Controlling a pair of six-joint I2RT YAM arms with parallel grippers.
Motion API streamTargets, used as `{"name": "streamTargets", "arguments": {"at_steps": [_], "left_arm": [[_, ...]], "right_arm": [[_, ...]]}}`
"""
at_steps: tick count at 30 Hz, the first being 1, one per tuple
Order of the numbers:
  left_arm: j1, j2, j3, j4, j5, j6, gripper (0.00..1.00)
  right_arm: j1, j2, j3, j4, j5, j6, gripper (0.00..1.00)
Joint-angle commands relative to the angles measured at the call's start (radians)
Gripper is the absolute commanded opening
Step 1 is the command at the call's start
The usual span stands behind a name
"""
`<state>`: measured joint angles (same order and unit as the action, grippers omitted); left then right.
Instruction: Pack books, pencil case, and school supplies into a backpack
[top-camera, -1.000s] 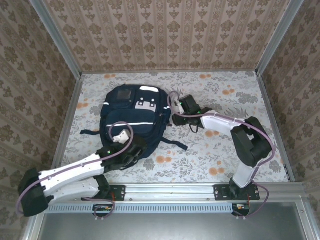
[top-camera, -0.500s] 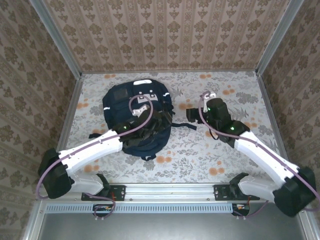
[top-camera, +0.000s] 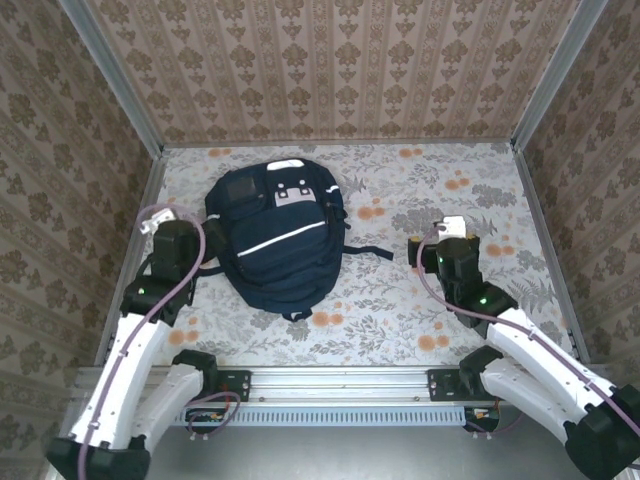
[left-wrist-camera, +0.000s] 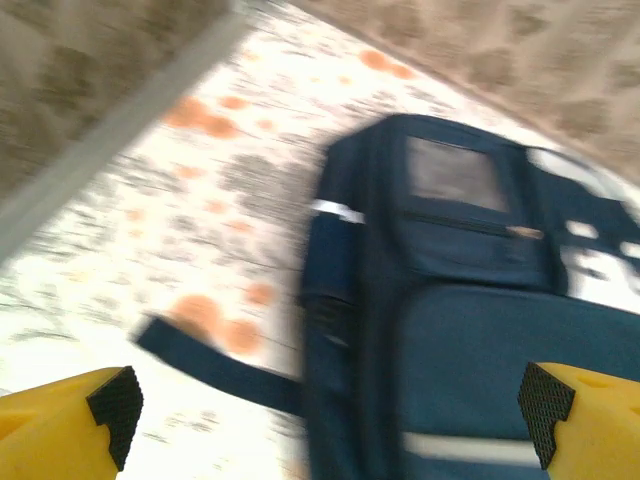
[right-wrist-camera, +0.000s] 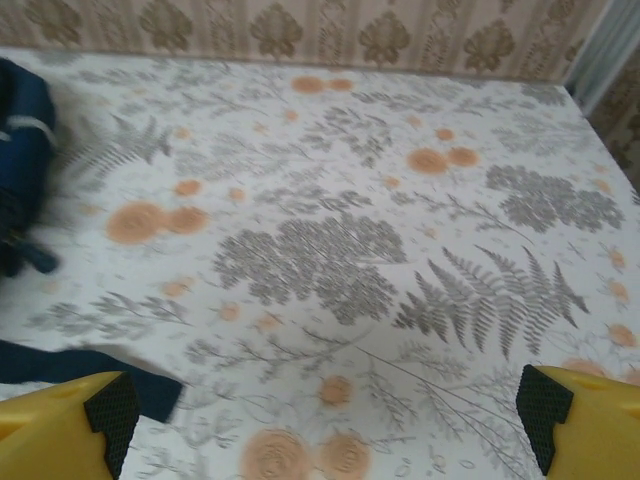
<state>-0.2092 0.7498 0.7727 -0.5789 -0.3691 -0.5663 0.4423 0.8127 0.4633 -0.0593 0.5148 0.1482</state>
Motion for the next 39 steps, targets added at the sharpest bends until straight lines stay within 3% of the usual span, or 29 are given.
{"name": "streamTargets", "arguments": {"at_steps": [1,7,9,12,18,22,24,25,28,32,39], "left_arm": [[0.104,0.045,-0.106,0.131,-0.033,0.207,1.00],[0.152,0.298,-0.213,0.426,-0.153,0.203,1.00],[0.166,0.363,-0.195,0.499,-0.067,0.308,1.00],[0.171,0.426,-0.237,0.695,-0.028,0.375,1.00],[0.189,0.571,-0.329,1.073,0.100,0.480,1.00],[0.211,0.639,-0.318,1.189,0.213,0.520,1.00],[0.217,0.697,-0.342,1.316,0.257,0.543,1.00],[0.219,0.716,-0.350,1.338,0.290,0.556,1.00],[0.211,0.782,-0.360,1.409,0.401,0.611,1.00],[0.211,0.785,-0.362,1.418,0.409,0.612,1.00],[0.195,0.786,-0.362,1.419,0.372,0.622,1.00]], "right_arm": [[-0.036,0.031,-0.083,0.222,0.079,-0.087,1.00],[-0.162,0.243,-0.084,0.366,0.020,-0.046,1.00],[-0.185,0.314,-0.100,0.503,0.017,-0.047,1.00],[-0.222,0.435,-0.106,0.683,-0.022,-0.072,1.00],[-0.265,0.634,-0.027,0.829,-0.110,-0.197,1.00],[-0.350,0.661,-0.053,0.871,-0.235,-0.127,1.00],[-0.377,0.706,-0.107,1.003,-0.286,-0.113,1.00],[-0.377,0.738,-0.128,1.091,-0.282,-0.120,1.00],[-0.381,0.719,-0.120,1.040,-0.294,-0.113,1.00],[-0.404,0.718,-0.077,0.956,-0.286,-0.081,1.00],[-0.404,0.715,-0.081,0.960,-0.287,-0.081,0.99]]}}
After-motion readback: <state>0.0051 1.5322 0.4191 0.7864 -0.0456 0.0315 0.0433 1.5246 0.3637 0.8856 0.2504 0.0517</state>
